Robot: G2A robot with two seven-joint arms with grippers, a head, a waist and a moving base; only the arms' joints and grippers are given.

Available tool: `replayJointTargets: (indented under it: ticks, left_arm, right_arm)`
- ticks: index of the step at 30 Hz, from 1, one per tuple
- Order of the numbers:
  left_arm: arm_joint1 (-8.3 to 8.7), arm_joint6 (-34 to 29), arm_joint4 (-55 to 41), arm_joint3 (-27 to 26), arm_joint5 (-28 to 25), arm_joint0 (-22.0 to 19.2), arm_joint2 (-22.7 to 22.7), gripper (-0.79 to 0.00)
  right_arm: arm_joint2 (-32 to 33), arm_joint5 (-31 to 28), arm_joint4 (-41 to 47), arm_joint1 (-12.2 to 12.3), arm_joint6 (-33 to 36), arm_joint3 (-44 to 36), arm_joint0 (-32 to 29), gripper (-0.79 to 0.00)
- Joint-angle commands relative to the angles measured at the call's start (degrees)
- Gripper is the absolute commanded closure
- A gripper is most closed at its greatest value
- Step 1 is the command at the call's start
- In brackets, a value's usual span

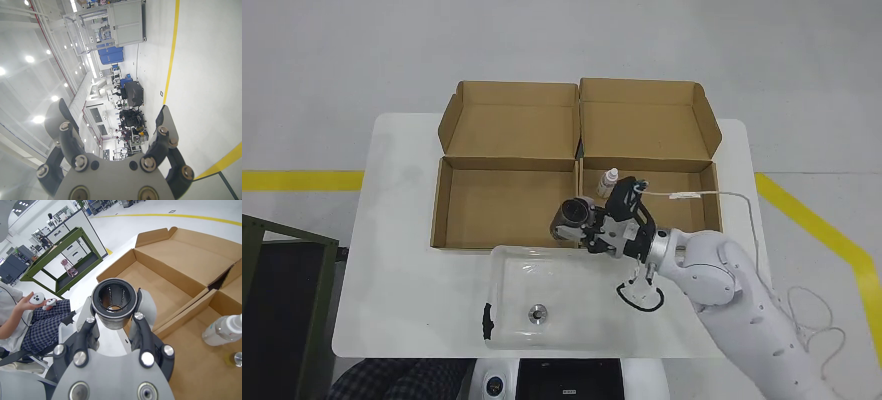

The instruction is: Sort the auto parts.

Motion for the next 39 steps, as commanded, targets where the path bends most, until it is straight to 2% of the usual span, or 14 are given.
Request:
replayJointTargets:
  ticks: [1,11,39]
  left_arm:
    - [0.0,0.0,0.0,0.0,0.0,0.0,0.0,-0.785]
    - [0.0,0.0,0.0,0.0,0.0,0.0,0.0,-0.785]
    - [0.0,0.0,0.0,0.0,0.0,0.0,0.0,-0.785]
  right_arm:
    - [-0.66,1.33,0.45,-0.26,0.13,0.99,1.27,0.0]
    - [-3.05,4.1,3.03,-1.35,0.45,5.23,6.08,0.0]
    - [-3.05,4.1,3.03,-1.35,0.45,5.23,6.08,0.0]
